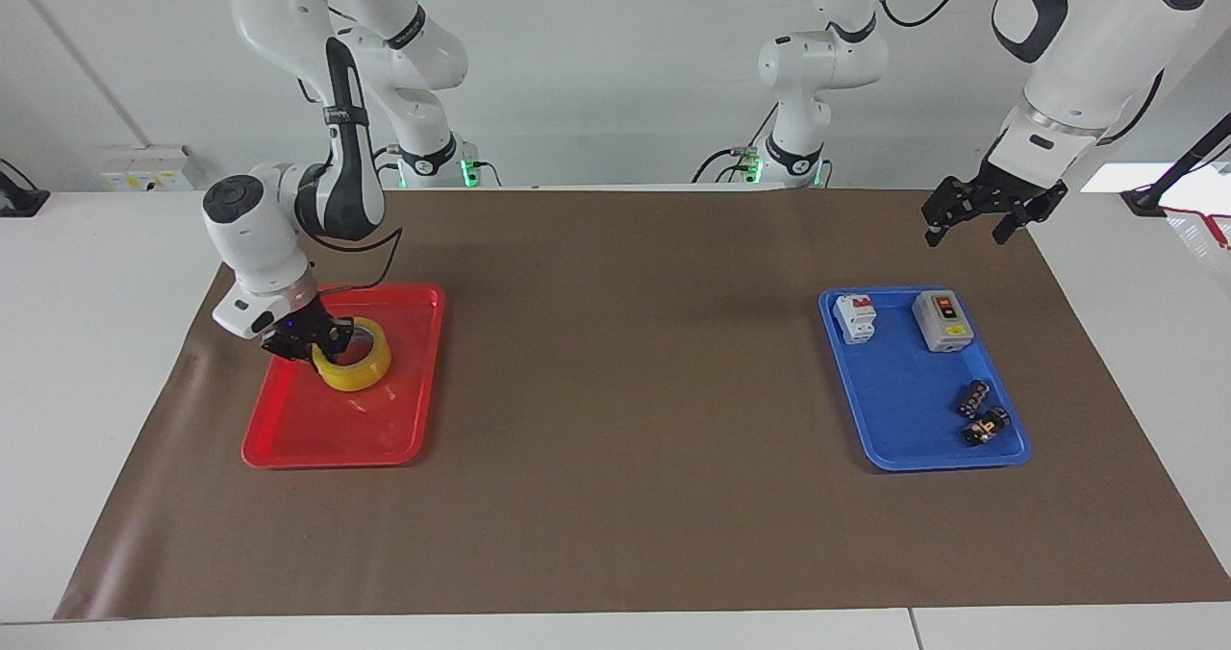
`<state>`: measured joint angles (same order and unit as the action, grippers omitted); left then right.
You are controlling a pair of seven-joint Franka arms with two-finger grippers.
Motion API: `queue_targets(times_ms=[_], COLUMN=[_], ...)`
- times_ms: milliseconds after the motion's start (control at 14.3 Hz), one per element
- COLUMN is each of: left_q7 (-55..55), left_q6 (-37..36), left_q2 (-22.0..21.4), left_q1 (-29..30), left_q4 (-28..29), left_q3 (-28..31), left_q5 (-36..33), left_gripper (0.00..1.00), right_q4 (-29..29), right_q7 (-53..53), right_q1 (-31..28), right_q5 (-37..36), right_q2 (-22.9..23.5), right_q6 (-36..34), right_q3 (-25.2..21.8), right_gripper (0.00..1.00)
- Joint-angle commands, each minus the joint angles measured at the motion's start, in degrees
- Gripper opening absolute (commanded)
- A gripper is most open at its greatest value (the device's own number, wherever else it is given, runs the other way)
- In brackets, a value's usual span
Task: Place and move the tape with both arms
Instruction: 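Lower the tape into the red tray and open the right gripper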
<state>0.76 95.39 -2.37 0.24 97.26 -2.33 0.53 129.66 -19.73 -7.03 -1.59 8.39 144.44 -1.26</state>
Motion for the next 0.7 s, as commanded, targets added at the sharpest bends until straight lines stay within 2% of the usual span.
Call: queue_targets(times_ms=[0, 349, 419, 489, 629], left_q7=[0.47, 0.47, 0.47, 0.47, 0.47], left_q6=[-0.29, -0.29, -0.29, -0.29, -0.29], left_q2=[-1.41, -1.41, -1.41, -1.41, -1.41], left_q1=[0.28, 0.28, 0.28, 0.28, 0.28], left_q4=[1.35, 1.35, 1.35, 1.35, 1.35], left_q3=[-0.13, -0.13, -0.13, -0.13, -0.13], left_q5=[-1.06, -1.06, -1.06, -1.06, -1.06], left_gripper=[1.0, 1.0, 1.0, 1.0, 1.0], right_q4=[0.24, 0.24, 0.15, -0.02, -2.29], right_q7=[1.27, 2.93, 3.9, 4.6, 4.87], right_q1=[0.0, 0.87, 1.93, 2.11, 2.37], right_q5=[-0.43, -0.43, -0.35, -0.35, -0.35], right_q2=[-0.48, 0.48, 0.48, 0.48, 0.75], right_q6=[0.84, 1.28, 1.8, 1.89, 0.76], right_q3=[0.21, 0.3, 0.3, 0.3, 0.3], right_gripper=[0.0, 0.0, 0.46, 0.99, 1.0])
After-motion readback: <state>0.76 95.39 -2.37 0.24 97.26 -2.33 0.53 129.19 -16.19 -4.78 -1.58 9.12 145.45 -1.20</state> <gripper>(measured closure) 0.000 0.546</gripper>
